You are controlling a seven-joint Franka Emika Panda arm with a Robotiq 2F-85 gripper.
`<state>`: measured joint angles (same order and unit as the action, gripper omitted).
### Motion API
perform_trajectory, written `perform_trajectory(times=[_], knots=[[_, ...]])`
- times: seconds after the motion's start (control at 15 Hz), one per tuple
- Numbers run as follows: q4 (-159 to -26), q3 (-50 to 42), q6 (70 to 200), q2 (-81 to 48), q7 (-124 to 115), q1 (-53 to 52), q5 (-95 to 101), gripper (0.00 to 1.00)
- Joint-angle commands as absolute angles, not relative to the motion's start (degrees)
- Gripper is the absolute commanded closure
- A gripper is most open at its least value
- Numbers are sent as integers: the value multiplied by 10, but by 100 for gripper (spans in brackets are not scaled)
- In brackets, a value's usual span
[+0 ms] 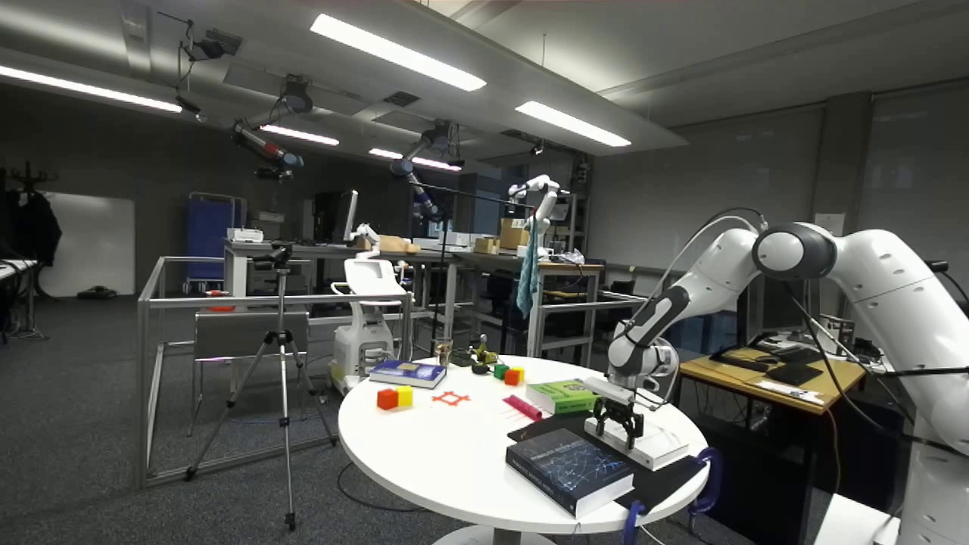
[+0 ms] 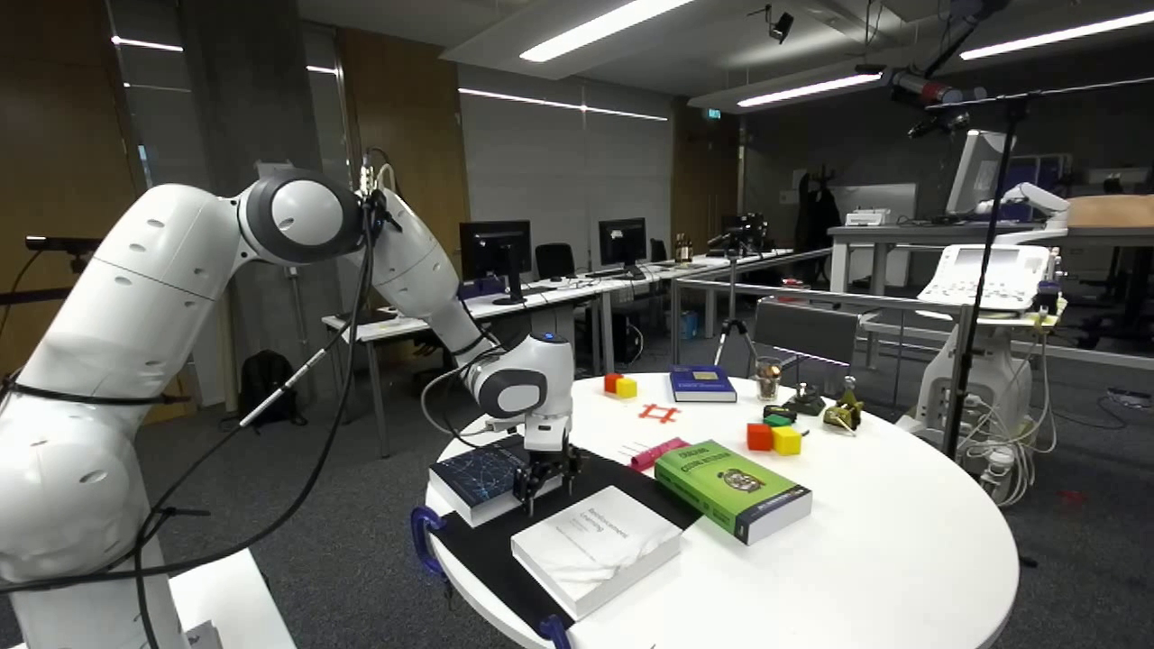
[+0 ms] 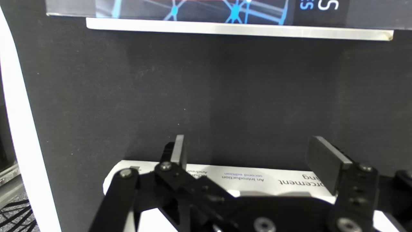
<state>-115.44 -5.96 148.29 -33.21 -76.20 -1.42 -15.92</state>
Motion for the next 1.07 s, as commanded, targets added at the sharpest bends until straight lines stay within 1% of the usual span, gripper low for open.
perform_trajectory(times=[0.0,1.0], knots=[[-1141,-64,1487,-347,-768,-11,-164,0],[-1129,-65,1464,-345,-745,40,-184,0]])
